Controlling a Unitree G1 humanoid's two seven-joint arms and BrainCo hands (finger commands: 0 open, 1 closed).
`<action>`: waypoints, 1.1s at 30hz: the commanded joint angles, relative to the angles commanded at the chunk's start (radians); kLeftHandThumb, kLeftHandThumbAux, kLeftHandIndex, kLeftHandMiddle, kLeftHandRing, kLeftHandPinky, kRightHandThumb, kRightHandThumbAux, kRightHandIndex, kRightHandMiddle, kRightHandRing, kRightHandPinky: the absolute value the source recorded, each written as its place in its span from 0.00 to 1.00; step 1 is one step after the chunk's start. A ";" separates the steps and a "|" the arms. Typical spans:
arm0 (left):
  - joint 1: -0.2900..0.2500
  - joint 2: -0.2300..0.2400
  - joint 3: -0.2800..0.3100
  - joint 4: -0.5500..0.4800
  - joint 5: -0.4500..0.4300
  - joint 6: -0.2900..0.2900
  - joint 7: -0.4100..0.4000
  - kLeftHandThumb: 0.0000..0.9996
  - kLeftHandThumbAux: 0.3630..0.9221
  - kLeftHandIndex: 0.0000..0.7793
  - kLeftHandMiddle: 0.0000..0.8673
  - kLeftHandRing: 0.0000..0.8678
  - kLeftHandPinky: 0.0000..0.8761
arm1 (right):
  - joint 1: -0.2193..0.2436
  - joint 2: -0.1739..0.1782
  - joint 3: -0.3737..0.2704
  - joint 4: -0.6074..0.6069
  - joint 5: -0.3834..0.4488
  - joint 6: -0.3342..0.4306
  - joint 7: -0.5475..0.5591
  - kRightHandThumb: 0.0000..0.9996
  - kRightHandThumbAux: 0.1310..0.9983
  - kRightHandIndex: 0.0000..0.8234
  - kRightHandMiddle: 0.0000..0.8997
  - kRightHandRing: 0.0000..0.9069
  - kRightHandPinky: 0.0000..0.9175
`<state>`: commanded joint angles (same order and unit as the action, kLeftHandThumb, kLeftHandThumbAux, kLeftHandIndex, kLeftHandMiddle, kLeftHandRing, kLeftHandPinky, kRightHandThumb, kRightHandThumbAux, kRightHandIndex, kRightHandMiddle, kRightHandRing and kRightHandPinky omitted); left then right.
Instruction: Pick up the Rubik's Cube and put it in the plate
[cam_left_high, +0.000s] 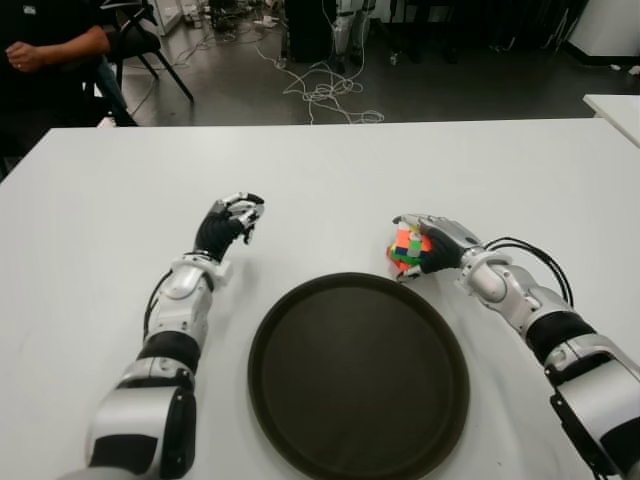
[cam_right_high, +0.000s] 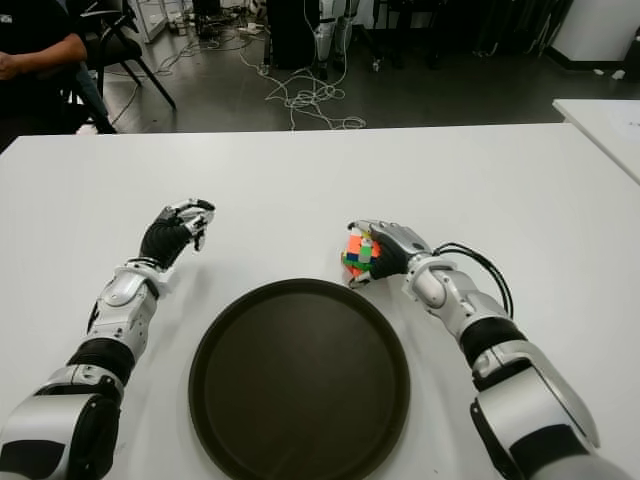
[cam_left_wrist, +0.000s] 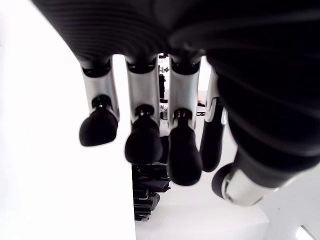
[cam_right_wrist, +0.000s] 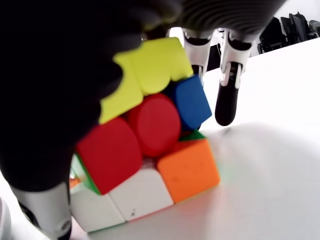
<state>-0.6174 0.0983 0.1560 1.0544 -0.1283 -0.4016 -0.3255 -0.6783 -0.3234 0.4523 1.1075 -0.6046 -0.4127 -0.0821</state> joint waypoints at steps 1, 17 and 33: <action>0.000 0.000 0.000 0.001 0.000 0.001 0.001 0.68 0.64 0.56 0.87 0.88 0.89 | -0.001 0.001 -0.001 0.002 0.002 0.000 -0.001 0.00 0.71 0.24 0.28 0.33 0.37; -0.001 -0.004 0.000 0.004 0.003 -0.006 0.011 0.68 0.64 0.56 0.87 0.88 0.89 | 0.003 -0.004 -0.009 -0.004 0.018 -0.003 -0.017 0.00 0.79 0.31 0.34 0.40 0.49; -0.004 -0.006 0.002 0.006 -0.002 -0.007 0.010 0.68 0.64 0.56 0.87 0.88 0.88 | 0.016 0.001 -0.028 -0.001 0.011 -0.038 -0.199 0.69 0.70 0.51 0.74 0.77 0.79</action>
<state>-0.6212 0.0918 0.1582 1.0604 -0.1307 -0.4084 -0.3157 -0.6620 -0.3228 0.4239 1.1065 -0.5940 -0.4506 -0.2810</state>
